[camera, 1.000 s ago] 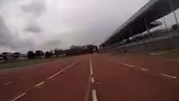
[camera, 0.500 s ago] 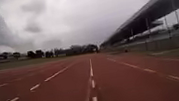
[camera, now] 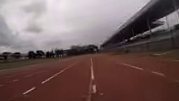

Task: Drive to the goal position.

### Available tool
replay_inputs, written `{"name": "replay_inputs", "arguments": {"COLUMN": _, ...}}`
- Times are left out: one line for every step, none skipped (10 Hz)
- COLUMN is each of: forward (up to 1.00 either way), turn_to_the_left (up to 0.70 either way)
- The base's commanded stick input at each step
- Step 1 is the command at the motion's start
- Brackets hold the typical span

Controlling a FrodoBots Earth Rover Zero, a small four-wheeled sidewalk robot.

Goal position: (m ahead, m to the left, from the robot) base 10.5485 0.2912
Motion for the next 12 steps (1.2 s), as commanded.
{"name": "replay_inputs", "arguments": {"forward": 0.5, "turn_to_the_left": 0.0}}
{"name": "replay_inputs", "arguments": {"forward": 0.5, "turn_to_the_left": 0.0}}
{"name": "replay_inputs", "arguments": {"forward": 0.5, "turn_to_the_left": 0.0}}
{"name": "replay_inputs", "arguments": {"forward": 0.5, "turn_to_the_left": 0.0}}
{"name": "replay_inputs", "arguments": {"forward": 0.5, "turn_to_the_left": 0.0}}
{"name": "replay_inputs", "arguments": {"forward": 0.5, "turn_to_the_left": 0.0}}
{"name": "replay_inputs", "arguments": {"forward": 0.5, "turn_to_the_left": 0.0}}
{"name": "replay_inputs", "arguments": {"forward": 0.5, "turn_to_the_left": 0.0}}
{"name": "replay_inputs", "arguments": {"forward": 0.5, "turn_to_the_left": 0.0}}
{"name": "replay_inputs", "arguments": {"forward": 0.5, "turn_to_the_left": 0.0}}
{"name": "replay_inputs", "arguments": {"forward": 0.5, "turn_to_the_left": 0.0}}
{"name": "replay_inputs", "arguments": {"forward": 0.5, "turn_to_the_left": 0.0}}
